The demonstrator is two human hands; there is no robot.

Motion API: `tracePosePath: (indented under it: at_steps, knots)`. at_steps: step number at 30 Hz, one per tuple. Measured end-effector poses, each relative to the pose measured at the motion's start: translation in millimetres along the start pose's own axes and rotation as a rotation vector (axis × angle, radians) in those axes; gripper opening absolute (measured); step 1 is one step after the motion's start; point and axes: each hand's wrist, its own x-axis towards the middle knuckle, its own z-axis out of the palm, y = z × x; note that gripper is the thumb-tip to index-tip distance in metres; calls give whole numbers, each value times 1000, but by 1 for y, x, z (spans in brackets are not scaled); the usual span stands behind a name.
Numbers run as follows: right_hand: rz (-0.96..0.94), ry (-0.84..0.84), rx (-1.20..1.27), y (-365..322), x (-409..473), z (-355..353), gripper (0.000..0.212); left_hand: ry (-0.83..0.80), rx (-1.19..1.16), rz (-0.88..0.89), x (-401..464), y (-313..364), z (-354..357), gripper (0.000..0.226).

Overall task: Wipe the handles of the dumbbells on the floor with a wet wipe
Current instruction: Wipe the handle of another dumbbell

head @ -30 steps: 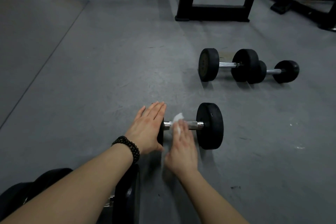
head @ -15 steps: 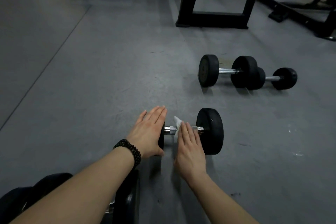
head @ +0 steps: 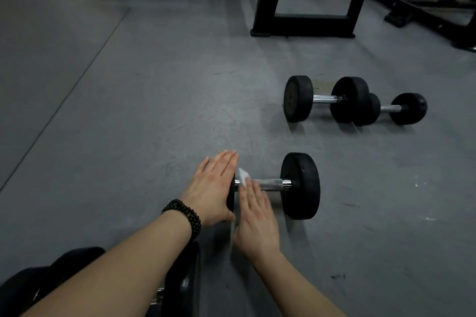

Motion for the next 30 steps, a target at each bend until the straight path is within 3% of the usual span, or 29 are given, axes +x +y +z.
tracePosePath:
  at_steps: [6,11,15,21,26,30]
  knots:
    - [134,90,-28,31,3,-5,89,1,15,-7,1,0,0,138]
    - [-36,72,33,-6,0,4,83,-2,-21,-4,4,-2,-2,134]
    - [130,169,-38,39,3,-11,81,-15,11,-8,5,-1,-2,139]
    - [-74,5,15,-5,7,-5,87,-37,12,-12,8,-3,-4,138]
    - [113,88,-43,39,10,-15,91,-53,15,-19,10,-3,-5,141]
    - [-15,-7,-30,20,14,-12,93,-55,-1,-14,12,-5,-5,141]
